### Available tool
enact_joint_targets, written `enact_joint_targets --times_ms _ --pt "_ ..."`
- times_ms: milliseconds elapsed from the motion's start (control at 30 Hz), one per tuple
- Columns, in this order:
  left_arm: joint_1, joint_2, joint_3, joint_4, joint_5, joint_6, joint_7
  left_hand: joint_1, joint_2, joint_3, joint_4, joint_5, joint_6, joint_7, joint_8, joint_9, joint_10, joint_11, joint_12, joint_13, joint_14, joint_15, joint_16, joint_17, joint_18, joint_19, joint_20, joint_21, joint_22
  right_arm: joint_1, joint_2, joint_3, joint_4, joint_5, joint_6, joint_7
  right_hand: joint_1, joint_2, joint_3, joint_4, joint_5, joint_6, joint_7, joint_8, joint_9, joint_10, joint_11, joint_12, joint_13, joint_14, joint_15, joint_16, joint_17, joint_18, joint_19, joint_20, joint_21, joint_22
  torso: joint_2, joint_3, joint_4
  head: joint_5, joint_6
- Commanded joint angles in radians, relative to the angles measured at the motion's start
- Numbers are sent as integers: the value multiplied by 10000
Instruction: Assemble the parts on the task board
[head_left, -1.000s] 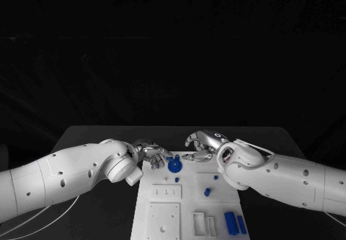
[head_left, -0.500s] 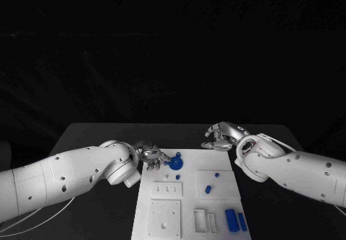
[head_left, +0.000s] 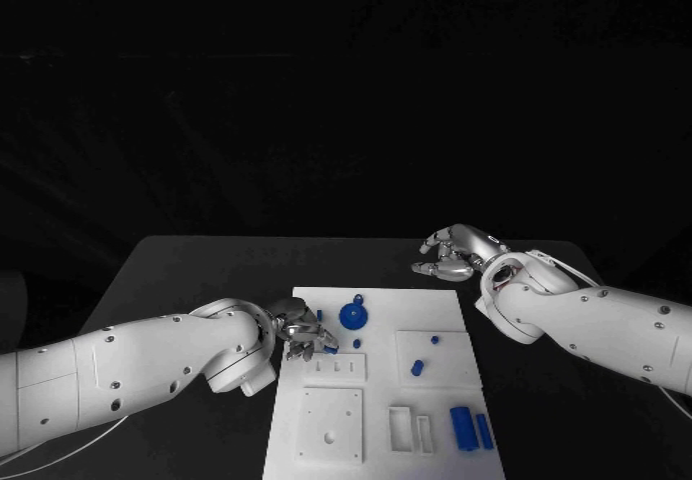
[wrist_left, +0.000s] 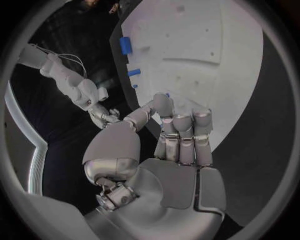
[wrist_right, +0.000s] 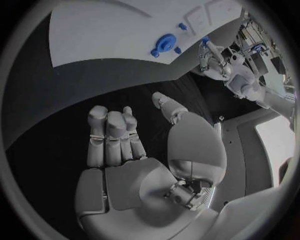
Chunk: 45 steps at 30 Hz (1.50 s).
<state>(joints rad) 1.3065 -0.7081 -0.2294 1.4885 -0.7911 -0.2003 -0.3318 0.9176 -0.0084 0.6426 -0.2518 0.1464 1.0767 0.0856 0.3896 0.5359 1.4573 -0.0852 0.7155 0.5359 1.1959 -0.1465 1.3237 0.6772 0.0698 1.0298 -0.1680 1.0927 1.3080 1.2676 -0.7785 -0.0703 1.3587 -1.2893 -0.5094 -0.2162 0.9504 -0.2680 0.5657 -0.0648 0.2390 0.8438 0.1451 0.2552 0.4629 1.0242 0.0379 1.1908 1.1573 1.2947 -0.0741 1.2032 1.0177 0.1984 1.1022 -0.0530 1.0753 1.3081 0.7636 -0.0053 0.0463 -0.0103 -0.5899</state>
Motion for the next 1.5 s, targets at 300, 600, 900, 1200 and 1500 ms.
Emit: enact_joint_targets --times_ms 300,600,900,1200,1500 --pt "-325 -124 -54 444 -1844 -342 -118 -51 -218 72 -19 1027 997 -747 -5 776 -185 -142 389 229 644 -586 282 -46 216 129 -1098 228 -58 6 77 99 -147 -22 -37 106 182 13 -109 59 371 -31 100 55 4 -14 31 -14 -45 52 38 -90 20 634 53 -8 -90 54 8 -23 10 -23 -214" --pt "-577 43 -60 355 -1915 -1047 -125 -71 -254 83 -21 1046 1026 -765 -25 822 -170 -164 513 287 688 -609 373 -56 230 215 -1094 241 -71 6 90 100 -156 -54 60 60 192 21 -131 72 422 -17 98 63 6 -14 29 -9 -54 55 36 -95 24 634 56 -4 -96 60 18 -20 -13 -25 -268" --pt "-618 125 -64 182 -1916 -1124 -74 -121 -286 88 12 1082 1120 -798 -24 888 -175 -196 668 356 728 -641 491 -69 254 299 -1095 276 -65 6 98 101 -141 -54 79 35 187 29 -145 88 440 -12 96 66 6 -9 28 -3 -58 59 35 -95 28 634 62 -2 -97 64 12 -7 -13 -32 -294" --pt "-645 226 -70 66 -2020 -891 -149 -138 -295 90 24 1089 1143 -809 -30 911 -183 -206 728 381 738 -652 533 -77 265 324 -1095 292 -59 6 115 101 -121 -54 82 21 184 36 -153 100 451 -11 96 67 6 -8 27 0 -61 60 34 -96 30 634 64 -1 -99 66 15 -9 -11 -54 -300" --pt "-686 271 -76 -13 -2134 -824 -204 -168 -303 81 43 1042 1182 -818 -26 939 -196 -215 778 399 737 -660 563 -89 273 336 -1092 302 -53 5 107 101 -104 -54 89 13 179 38 -162 111 459 -8 95 69 6 -8 27 2 -64 61 34 -97 32 634 66 0 -101 68 14 -17 0 -71 -325"
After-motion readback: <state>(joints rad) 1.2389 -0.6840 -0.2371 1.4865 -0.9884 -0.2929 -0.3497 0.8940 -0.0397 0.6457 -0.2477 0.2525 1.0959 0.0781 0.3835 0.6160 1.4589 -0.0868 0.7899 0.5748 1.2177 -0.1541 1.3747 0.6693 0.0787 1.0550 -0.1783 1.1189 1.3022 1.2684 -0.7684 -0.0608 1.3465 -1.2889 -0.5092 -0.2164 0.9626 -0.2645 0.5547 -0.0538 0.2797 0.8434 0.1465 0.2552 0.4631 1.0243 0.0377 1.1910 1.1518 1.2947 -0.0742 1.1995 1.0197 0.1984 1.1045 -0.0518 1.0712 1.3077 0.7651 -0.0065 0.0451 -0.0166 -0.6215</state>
